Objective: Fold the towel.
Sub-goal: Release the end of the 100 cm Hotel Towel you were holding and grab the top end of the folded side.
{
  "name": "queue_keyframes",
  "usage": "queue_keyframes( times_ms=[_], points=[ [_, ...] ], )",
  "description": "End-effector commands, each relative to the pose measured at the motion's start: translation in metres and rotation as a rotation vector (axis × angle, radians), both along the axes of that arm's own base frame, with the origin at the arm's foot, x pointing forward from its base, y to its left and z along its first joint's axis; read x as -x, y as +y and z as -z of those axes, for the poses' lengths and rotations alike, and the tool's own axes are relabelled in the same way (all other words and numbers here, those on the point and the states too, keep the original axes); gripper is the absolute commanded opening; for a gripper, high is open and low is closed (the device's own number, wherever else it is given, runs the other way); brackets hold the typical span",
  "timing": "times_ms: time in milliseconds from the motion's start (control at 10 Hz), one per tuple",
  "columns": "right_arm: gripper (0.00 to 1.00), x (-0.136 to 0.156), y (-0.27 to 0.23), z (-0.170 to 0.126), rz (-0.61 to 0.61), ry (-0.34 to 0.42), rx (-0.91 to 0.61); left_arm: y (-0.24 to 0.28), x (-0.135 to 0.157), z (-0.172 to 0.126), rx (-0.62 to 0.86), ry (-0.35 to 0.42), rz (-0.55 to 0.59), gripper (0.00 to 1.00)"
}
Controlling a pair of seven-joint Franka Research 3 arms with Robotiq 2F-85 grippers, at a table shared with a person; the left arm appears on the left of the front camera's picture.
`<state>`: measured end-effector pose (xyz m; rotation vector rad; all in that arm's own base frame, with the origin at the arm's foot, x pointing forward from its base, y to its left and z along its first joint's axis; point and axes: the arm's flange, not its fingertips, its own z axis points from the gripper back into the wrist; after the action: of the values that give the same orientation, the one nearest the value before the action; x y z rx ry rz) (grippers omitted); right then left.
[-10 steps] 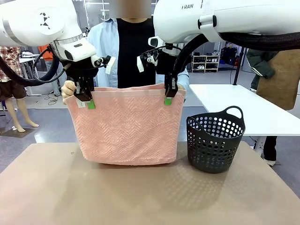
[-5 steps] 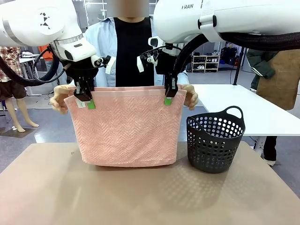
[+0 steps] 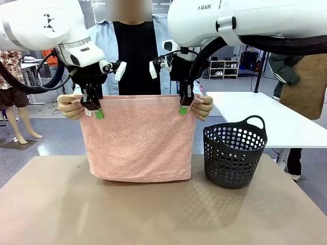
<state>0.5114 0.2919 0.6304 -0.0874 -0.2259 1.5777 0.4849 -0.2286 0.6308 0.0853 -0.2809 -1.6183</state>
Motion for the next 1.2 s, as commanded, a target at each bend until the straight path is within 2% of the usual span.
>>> queue_keyframes(
  times_ms=[0,200,300,400,500,600,700,800,900,1000,1100],
  points=[
    [0.0,0.0,0.0,0.0,0.003,-0.006,0.006,0.001,0.0,0.0,0.0,0.0,-0.001,0.0],
    [0.0,0.0,0.0,0.0,0.003,-0.006,0.006,0.001,0.0,0.0,0.0,0.0,-0.001,0.0],
    [0.02,0.0,0.0,0.0,0.0,0.0,0.0,0.0,0.0,0.0,0.0,0.0,0.0,0.33],
    [0.29,0.005,-0.004,-0.006,0.013,0.002,-0.02,-0.001,0.007,-0.005,0.004,-0.034,0.012,0.45],
    [0.38,0.007,-0.006,-0.007,0.045,0.003,-0.007,0.0,0.009,-0.01,0.006,-0.037,0.014,0.74],
    [0.65,0.009,-0.006,-0.008,0.048,0.005,-0.015,0.0,0.012,-0.014,0.0,-0.038,0.011,0.85],
    [0.74,0.011,-0.006,-0.011,0.049,-0.003,-0.023,0.002,0.017,-0.022,0.015,-0.051,0.015,1.0],
    [1.0,0.014,-0.006,-0.014,0.053,-0.014,-0.019,0.003,0.019,-0.028,0.009,-0.044,-0.007,1.0],
    [1.0,0.021,-0.006,-0.019,0.053,-0.041,-0.029,0.002,0.025,-0.031,-0.003,-0.036,-0.01,1.0],
    [1.0,0.027,-0.006,-0.025,0.055,-0.095,-0.03,0.002,0.03,-0.037,-0.006,-0.07,-0.008,0.84],
    [0.79,0.029,-0.005,-0.032,0.06,-0.143,-0.029,0.001,0.029,-0.044,-0.008,-0.12,-0.033,0.93]
  ],
)
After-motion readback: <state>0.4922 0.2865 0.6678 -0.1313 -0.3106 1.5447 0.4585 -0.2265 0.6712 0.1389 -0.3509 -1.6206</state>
